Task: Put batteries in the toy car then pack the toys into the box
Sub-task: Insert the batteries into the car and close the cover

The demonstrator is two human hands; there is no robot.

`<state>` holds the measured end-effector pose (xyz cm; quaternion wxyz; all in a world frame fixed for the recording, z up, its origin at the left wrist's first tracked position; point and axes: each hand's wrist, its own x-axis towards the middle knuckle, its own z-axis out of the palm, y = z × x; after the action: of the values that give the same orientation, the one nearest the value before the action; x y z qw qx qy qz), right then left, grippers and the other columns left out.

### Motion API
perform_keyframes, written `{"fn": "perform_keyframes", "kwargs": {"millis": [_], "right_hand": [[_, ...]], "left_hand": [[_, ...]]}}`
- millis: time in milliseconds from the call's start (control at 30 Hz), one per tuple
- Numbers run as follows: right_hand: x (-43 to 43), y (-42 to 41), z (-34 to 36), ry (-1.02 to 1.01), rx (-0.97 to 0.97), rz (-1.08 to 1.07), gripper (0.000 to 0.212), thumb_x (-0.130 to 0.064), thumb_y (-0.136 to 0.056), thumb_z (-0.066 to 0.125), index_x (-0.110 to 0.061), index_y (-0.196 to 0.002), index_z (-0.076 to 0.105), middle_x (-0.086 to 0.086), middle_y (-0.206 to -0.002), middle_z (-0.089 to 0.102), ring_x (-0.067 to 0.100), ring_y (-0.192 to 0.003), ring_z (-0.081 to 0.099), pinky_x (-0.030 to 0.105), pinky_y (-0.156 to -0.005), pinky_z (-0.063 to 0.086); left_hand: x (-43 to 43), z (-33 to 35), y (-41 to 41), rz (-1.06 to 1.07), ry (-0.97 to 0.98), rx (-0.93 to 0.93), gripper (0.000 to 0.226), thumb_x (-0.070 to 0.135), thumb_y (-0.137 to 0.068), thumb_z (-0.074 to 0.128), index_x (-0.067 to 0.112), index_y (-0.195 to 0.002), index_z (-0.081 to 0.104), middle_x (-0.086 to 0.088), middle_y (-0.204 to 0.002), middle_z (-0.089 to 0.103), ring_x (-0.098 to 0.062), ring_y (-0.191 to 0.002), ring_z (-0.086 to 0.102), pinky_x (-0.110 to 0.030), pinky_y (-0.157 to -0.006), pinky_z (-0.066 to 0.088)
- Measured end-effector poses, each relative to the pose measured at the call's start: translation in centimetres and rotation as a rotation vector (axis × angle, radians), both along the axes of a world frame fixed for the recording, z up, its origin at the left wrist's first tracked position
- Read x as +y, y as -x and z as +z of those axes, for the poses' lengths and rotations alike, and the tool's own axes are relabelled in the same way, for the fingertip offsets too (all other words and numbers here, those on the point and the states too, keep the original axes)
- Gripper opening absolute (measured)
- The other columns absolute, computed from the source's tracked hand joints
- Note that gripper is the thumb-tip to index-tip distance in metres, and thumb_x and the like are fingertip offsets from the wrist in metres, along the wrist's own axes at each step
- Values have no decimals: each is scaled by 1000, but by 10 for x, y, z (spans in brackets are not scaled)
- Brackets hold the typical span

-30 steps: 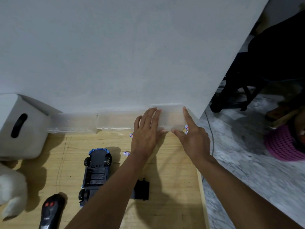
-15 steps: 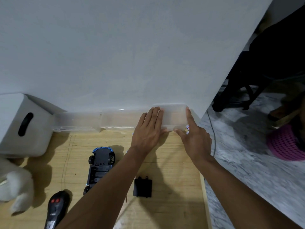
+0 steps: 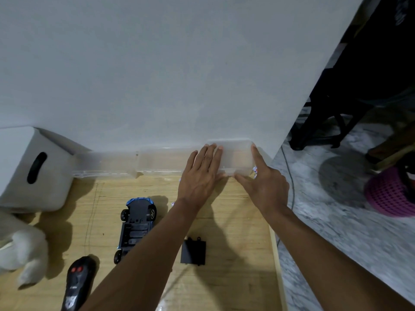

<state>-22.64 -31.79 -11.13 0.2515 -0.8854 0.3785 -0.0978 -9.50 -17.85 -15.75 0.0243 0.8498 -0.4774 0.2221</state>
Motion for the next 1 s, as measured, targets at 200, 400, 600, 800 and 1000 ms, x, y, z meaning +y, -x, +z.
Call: {"fn": "perform_keyframes", "kwargs": {"millis": [200,400,600,800,1000], "right_hand": [[-4,0,-1,-2,26,33,92,-68,-84,62,-45,-157,12,2,-106,74,28,-100,68,39,-84,52],[-3,1,5,24,108,87,93,-66,-88,57,-40,-159,3,2,-114,72,29,-106,67,38,-87,48],[-5,3,7,139,148,143,93,-67,-91,51,-30,-161,0,3,-113,73,27,-97,70,36,-76,51],[-5,2,13,204,226,175,93,-69,-93,46,-26,-161,0,8,-110,73,30,-93,70,36,-76,51],[-7,2,10,185,229,150,89,-79,-90,32,-26,-159,16,9,-107,73,33,-95,70,40,-79,51]], "left_hand": [[0,0,-1,-23,-28,24,70,51,-105,37,-1,-153,41,-21,-156,44,-36,-146,42,-49,-117,39],[-1,4,1,-18,-54,30,70,50,-105,33,-2,-152,41,-22,-156,44,-38,-146,41,-48,-118,40],[-1,5,1,-25,-75,27,70,49,-106,30,-2,-151,42,-23,-155,44,-38,-145,42,-47,-117,40],[-1,6,1,-34,-94,36,71,49,-106,27,-4,-152,41,-24,-155,44,-39,-144,43,-48,-117,41],[-1,7,4,-43,-56,75,69,47,-108,28,-6,-150,42,-26,-154,44,-42,-145,41,-49,-117,39]]}}
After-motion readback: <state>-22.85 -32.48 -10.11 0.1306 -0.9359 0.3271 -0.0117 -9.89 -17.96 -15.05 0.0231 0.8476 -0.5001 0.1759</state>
